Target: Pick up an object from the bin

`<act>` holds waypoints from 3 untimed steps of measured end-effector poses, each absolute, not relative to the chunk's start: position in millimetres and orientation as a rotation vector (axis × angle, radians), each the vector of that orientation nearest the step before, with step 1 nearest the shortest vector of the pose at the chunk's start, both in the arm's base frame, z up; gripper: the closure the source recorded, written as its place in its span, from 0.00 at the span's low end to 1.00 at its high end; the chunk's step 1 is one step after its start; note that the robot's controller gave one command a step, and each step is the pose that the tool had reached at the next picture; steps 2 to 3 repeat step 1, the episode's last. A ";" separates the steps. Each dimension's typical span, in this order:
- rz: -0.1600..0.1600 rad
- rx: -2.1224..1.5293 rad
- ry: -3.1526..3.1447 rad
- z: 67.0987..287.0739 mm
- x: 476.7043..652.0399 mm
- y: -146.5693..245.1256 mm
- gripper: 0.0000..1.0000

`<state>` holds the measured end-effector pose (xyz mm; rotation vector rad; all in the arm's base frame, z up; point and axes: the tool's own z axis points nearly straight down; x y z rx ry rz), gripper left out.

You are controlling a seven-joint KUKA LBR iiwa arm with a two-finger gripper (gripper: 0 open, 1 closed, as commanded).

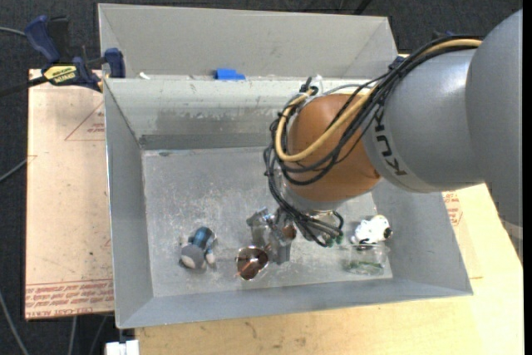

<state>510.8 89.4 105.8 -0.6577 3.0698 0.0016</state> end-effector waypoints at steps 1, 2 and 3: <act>0.002 -0.658 3.073 115.2 510.2 89.5 1.00; 0.002 -0.658 3.073 115.2 510.2 89.5 1.00; 0.002 -0.658 3.073 115.2 510.2 89.5 1.00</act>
Offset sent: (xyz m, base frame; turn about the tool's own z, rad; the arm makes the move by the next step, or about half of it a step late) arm 0.0000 0.0001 0.0484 0.0000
